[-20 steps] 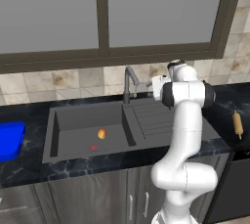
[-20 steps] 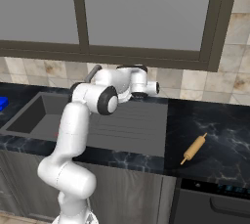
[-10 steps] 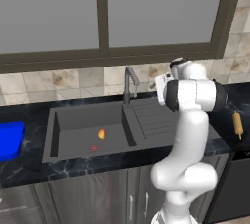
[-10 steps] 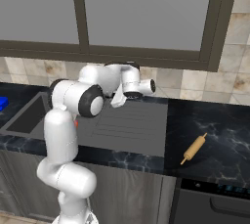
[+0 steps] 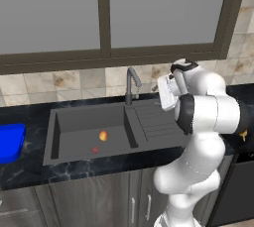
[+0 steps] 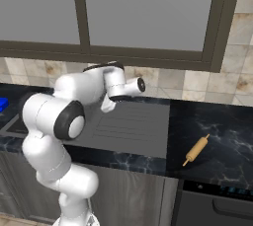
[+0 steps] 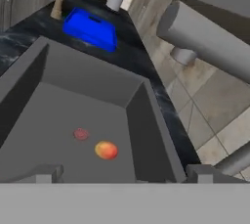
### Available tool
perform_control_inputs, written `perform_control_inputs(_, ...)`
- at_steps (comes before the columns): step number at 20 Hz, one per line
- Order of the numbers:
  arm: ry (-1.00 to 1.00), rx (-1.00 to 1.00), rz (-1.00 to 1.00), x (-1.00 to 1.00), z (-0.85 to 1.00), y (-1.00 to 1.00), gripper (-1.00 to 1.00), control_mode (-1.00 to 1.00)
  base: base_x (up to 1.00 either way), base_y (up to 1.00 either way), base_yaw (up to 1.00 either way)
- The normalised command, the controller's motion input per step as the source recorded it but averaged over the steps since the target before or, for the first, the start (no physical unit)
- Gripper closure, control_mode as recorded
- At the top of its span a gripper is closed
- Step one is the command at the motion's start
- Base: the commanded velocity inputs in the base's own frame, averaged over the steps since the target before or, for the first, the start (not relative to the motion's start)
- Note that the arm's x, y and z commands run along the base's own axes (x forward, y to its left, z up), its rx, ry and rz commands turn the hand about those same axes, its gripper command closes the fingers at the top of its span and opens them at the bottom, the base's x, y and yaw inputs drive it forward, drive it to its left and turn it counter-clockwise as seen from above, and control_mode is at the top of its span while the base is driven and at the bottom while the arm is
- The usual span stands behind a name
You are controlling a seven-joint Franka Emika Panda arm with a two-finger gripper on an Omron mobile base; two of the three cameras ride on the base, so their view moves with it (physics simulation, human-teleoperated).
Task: Pick up all produce items and place them in the sink. Turn on the sink faucet to wash them. Then turn the sink off and put them in the tray.
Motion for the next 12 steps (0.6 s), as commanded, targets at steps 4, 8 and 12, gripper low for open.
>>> perform_control_inputs(4,-0.16,-0.03,0.0,-0.81,0.04,0.25,-1.0,-1.0,0.0,0.0,0.0)
perform_control_inputs(8,-0.07,0.0,-0.02,-0.88,0.0,0.23,-1.0,-1.0,0.0,0.0,0.0)
perform_control_inputs(12,0.0,0.0,-0.15,-0.69,0.1,0.36,-1.0,-1.0,0.0,0.0,0.0)
